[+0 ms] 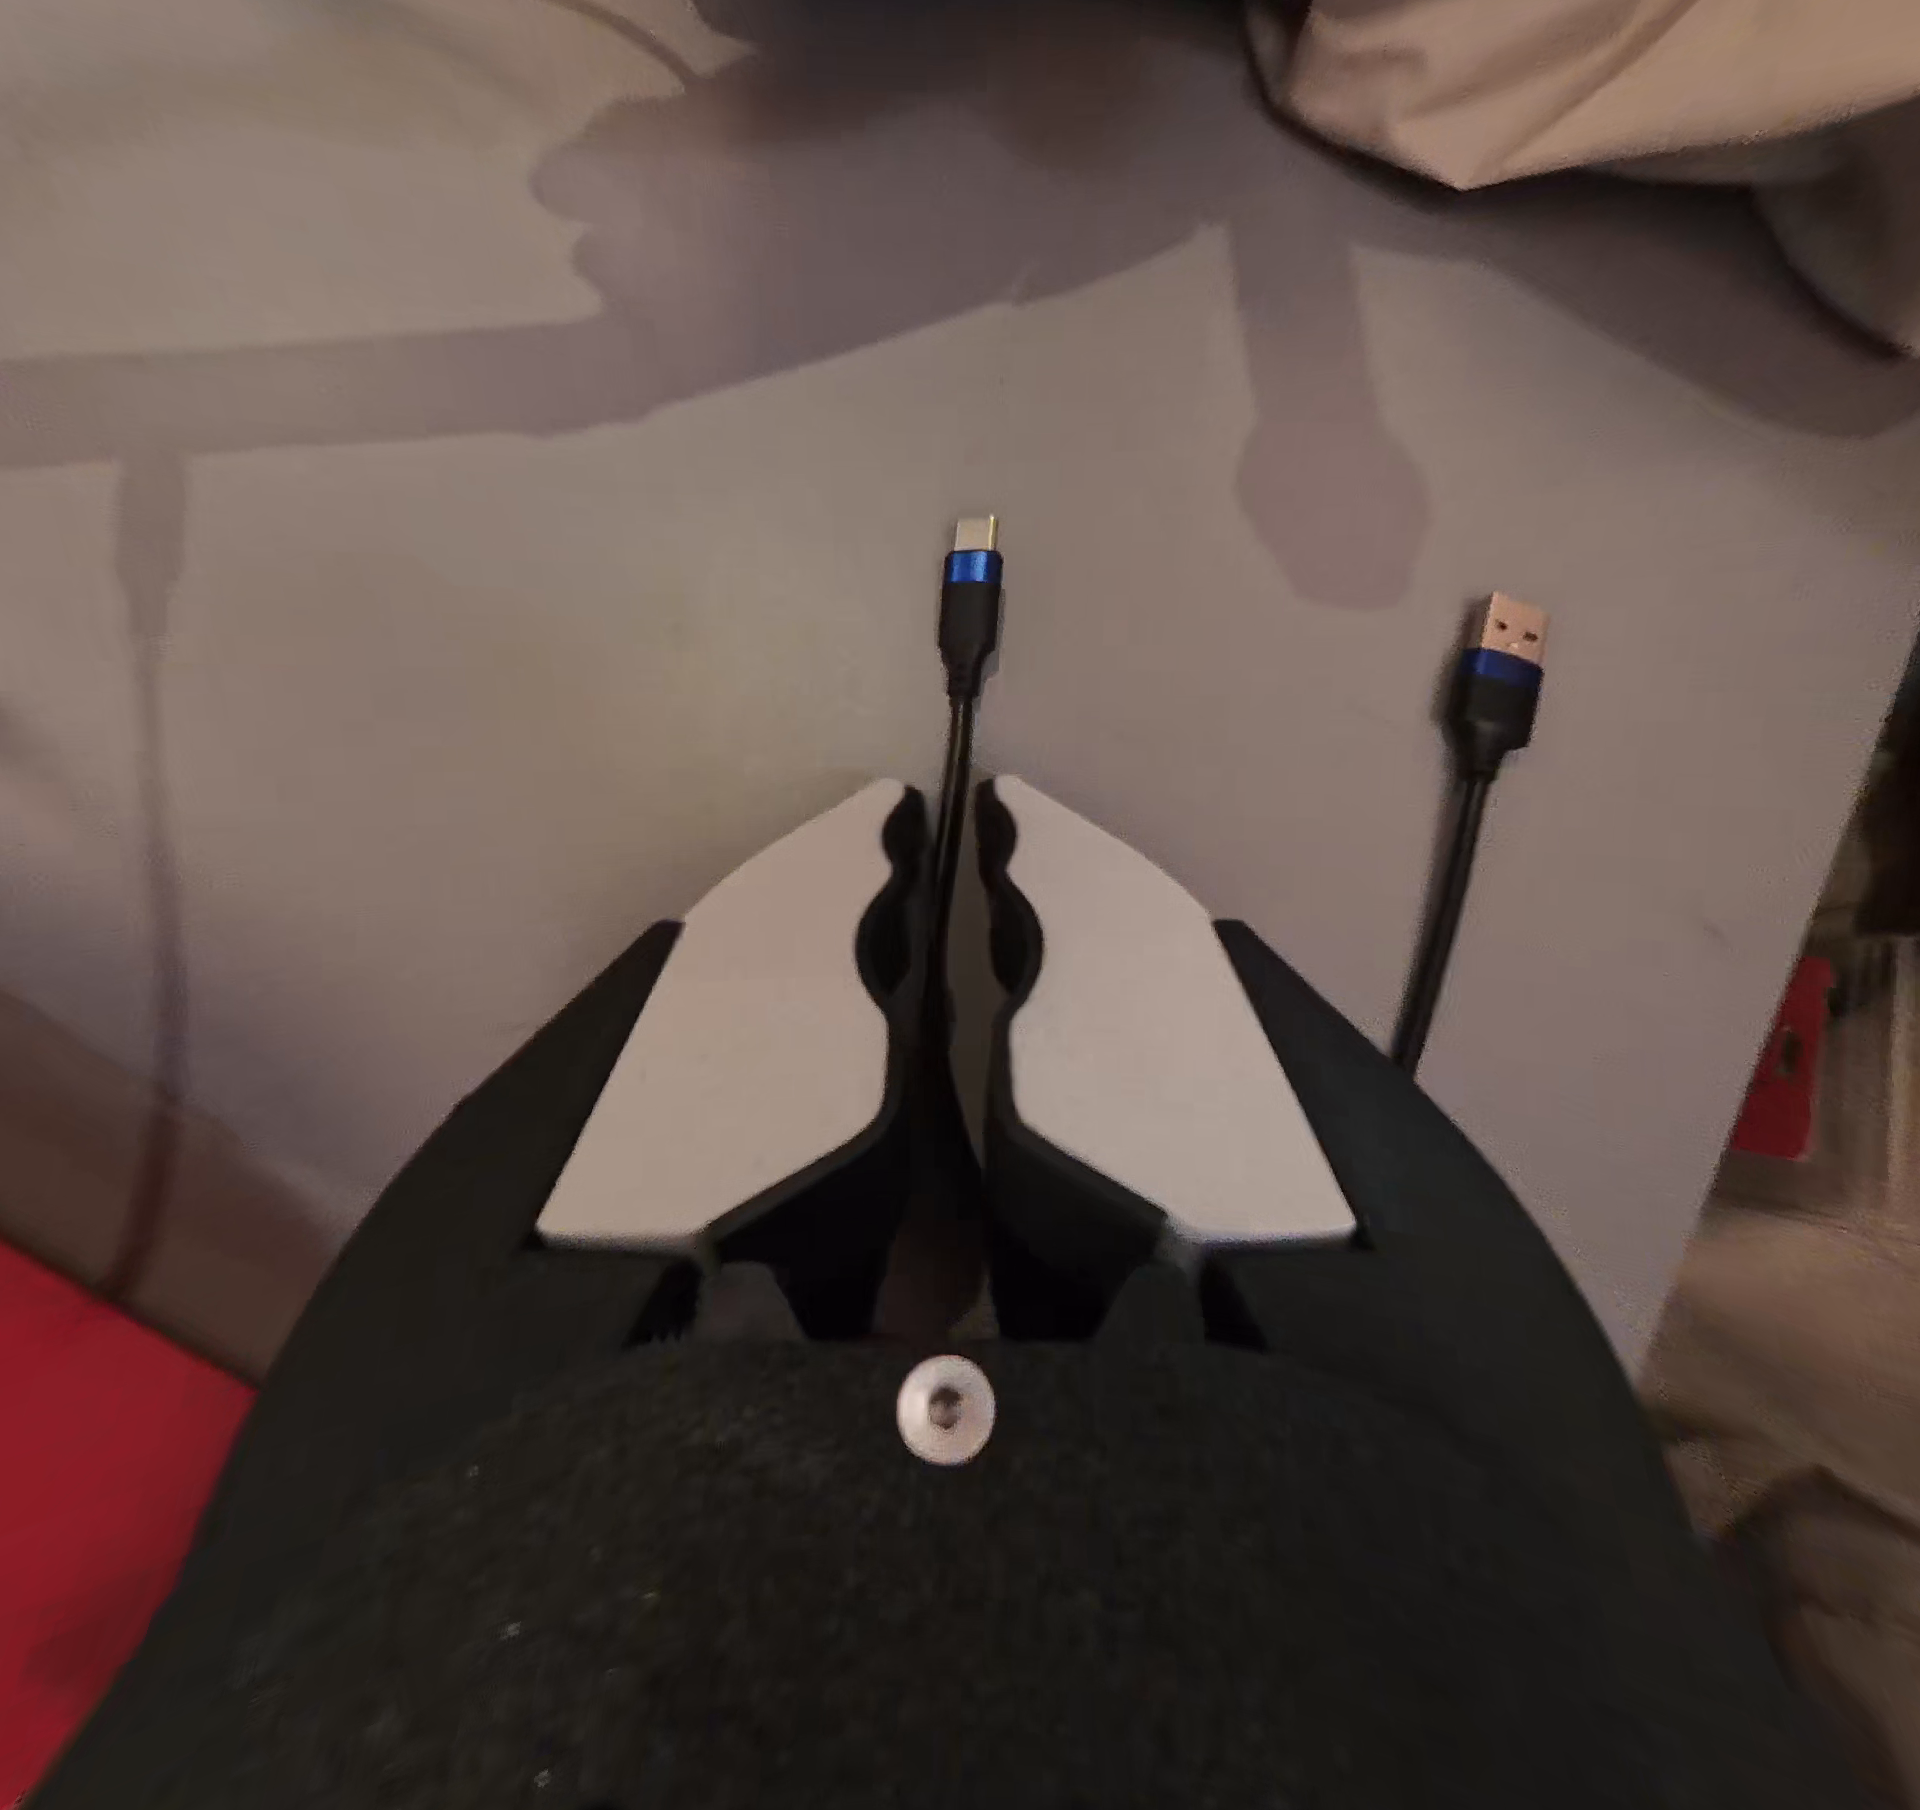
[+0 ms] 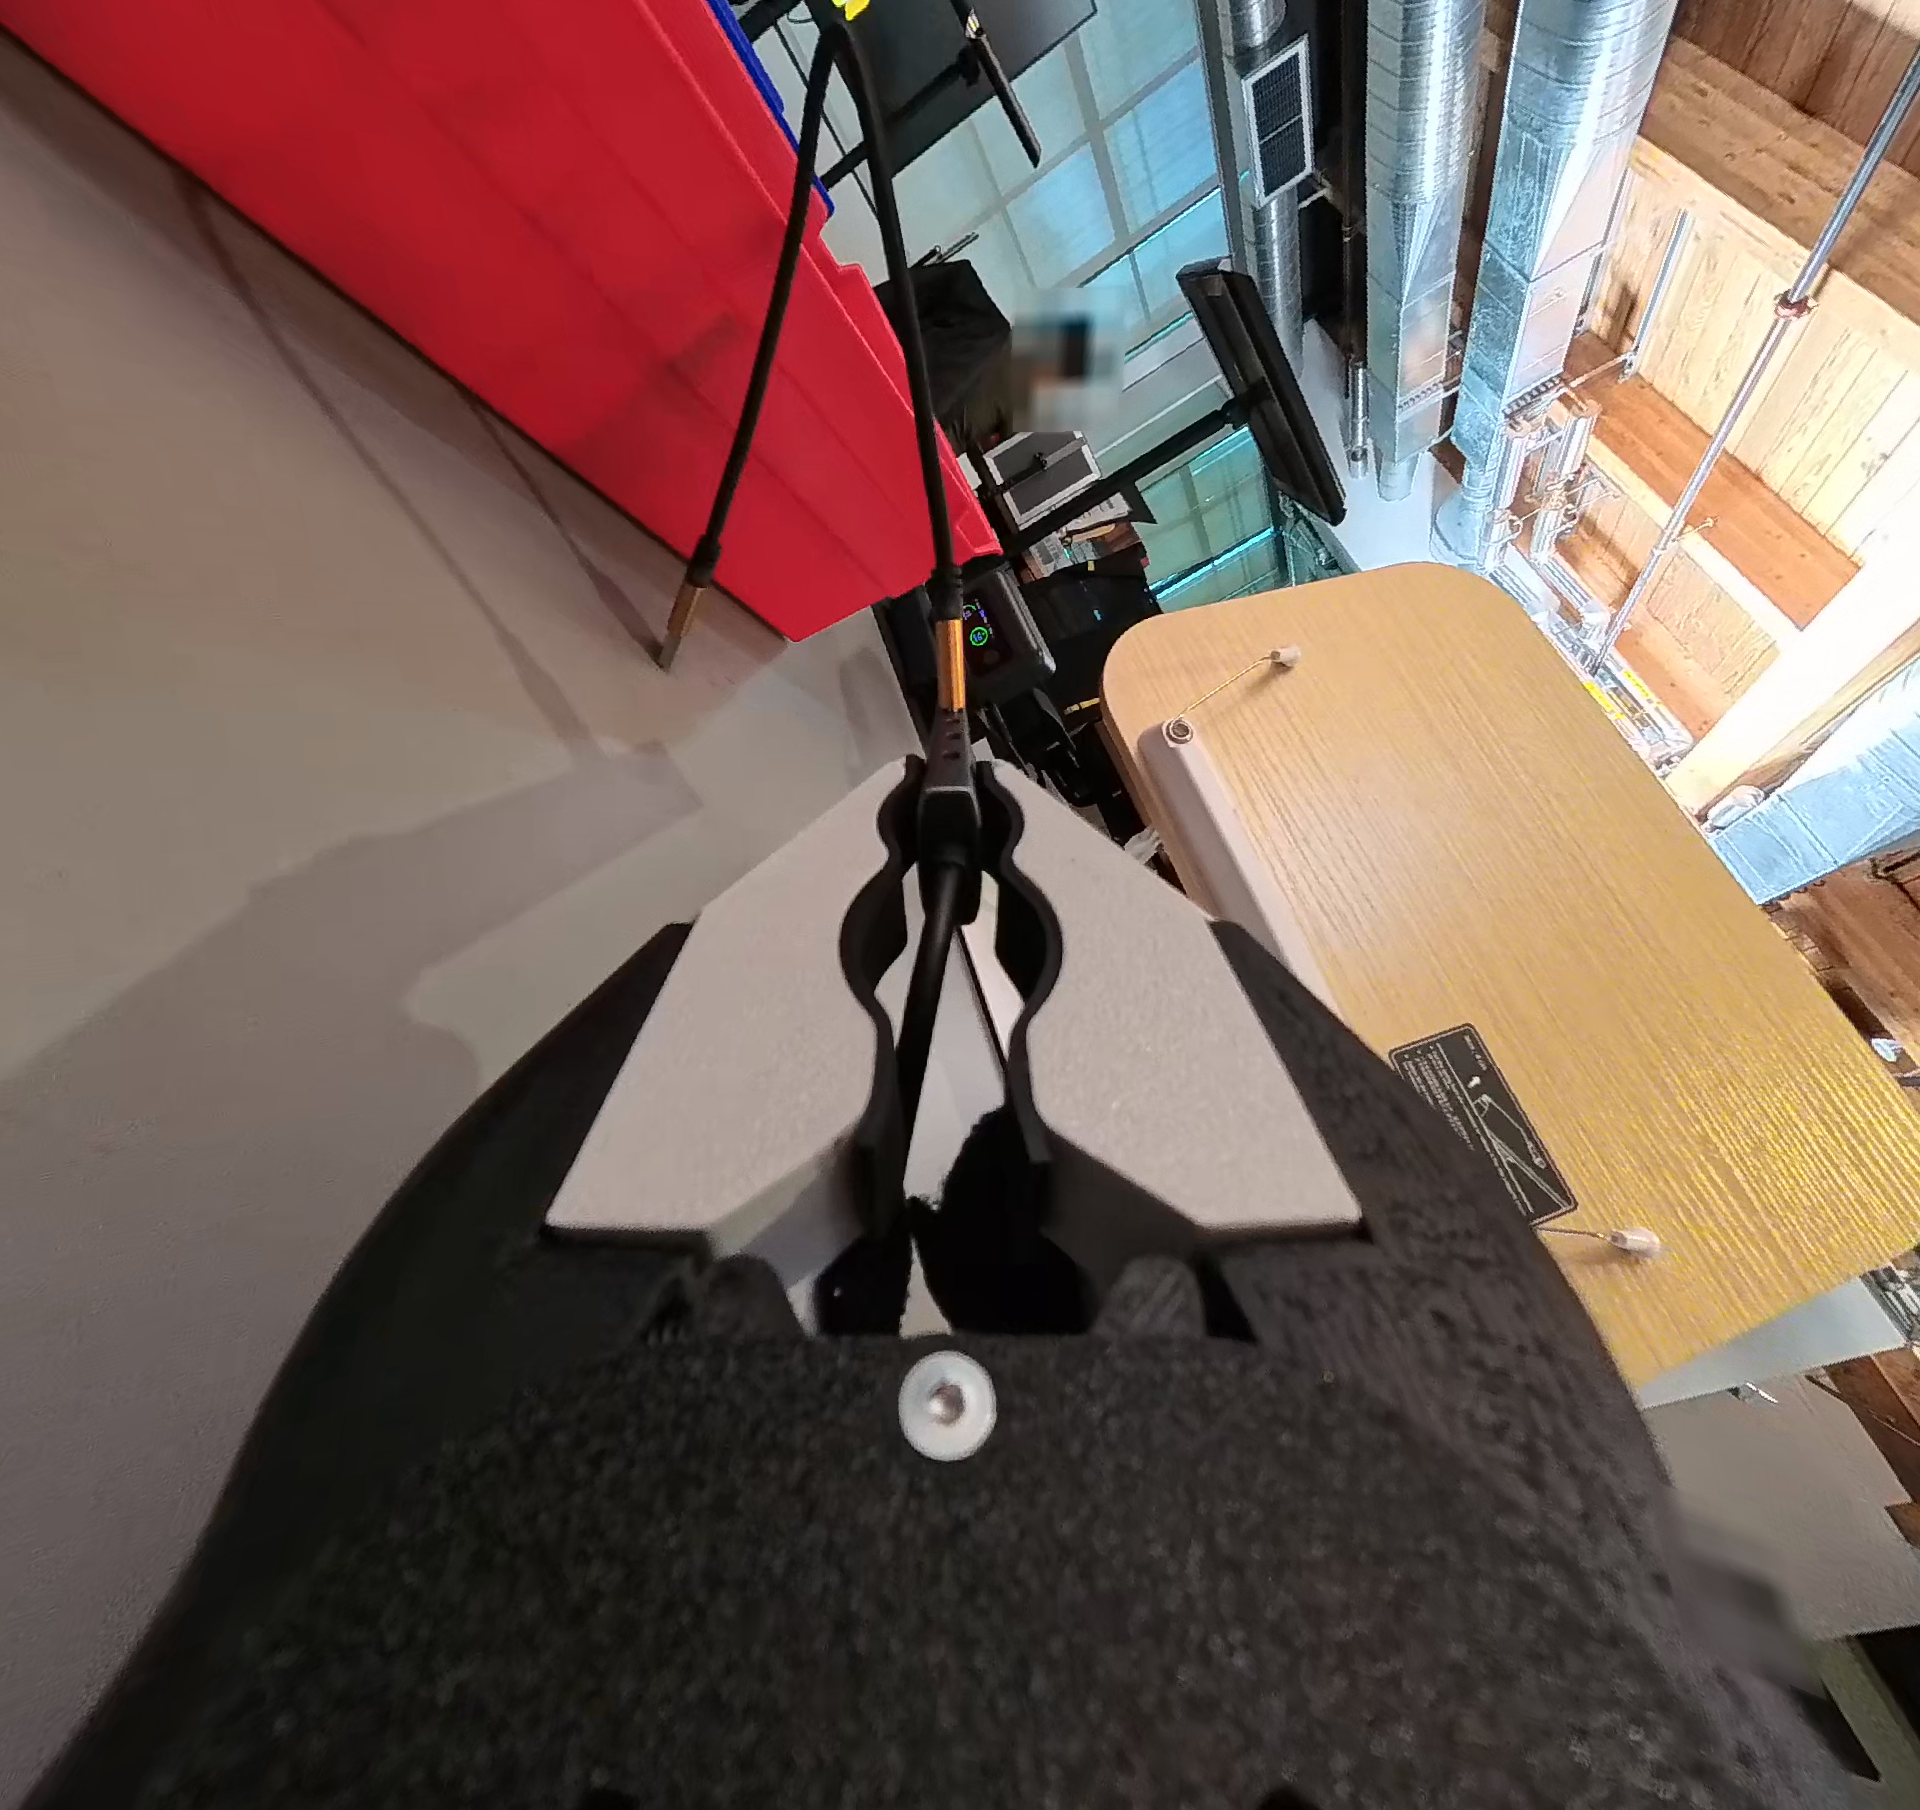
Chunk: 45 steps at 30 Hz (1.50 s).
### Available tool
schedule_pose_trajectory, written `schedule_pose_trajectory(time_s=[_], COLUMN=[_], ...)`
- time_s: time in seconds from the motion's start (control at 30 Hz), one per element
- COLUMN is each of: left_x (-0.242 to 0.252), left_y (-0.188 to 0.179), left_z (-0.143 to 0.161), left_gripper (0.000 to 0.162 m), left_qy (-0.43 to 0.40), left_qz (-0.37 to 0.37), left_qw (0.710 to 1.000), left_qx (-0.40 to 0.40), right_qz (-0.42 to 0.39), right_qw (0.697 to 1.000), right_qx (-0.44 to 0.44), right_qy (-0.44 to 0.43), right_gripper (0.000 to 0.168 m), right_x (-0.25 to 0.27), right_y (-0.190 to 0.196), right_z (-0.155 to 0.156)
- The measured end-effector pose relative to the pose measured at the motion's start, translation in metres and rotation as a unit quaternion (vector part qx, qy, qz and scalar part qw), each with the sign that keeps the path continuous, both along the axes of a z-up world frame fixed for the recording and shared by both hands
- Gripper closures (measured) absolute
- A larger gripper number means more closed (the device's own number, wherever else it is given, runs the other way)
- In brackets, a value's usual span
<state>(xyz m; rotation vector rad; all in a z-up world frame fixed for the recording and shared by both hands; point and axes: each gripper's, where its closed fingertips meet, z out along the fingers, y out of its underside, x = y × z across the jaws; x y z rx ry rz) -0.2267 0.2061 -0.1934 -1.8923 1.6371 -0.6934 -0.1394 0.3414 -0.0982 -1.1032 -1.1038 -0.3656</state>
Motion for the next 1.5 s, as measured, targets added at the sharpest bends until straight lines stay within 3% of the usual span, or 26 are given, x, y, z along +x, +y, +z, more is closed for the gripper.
schedule_pose_trajectory(time_s=[0.03,0.23,0.4,0.53,0.97,1.5], left_x=[0.0,-0.009,-0.002,0.013,0.02,0.02], left_y=[0.002,0.008,0.043,0.064,0.089,0.09], left_z=[-0.001,0.004,0.07,0.095,0.086,0.086], left_gripper=[0.159,0.159,0.16,0.16,0.16,0.16], left_qy=[0.002,0.052,0.056,0.093,0.169,0.166], left_qz=[-0.001,-0.015,0.004,-0.02,-0.047,-0.047], left_qw=[1.0,0.996,0.991,0.986,0.979,0.981], left_qx=[0.019,0.065,0.119,0.134,0.101,0.089], right_qz=[0.0,0.008,-0.003,0.005,0.015,0.017], right_qw=[1.0,1.0,0.999,0.997,0.994,0.994], right_qx=[0.0,0.011,0.023,0.043,0.058,0.052], right_qy=[0.0,-0.01,-0.048,-0.068,-0.091,-0.098], right_gripper=[0.16,0.16,0.16,0.16,0.16,0.16], right_x=[0.0,-0.005,-0.007,-0.013,-0.022,-0.024], right_y=[0.0,-0.004,-0.003,-0.009,-0.013,-0.012], right_z=[0.0,0.002,-0.002,-0.001,-0.003,-0.008])
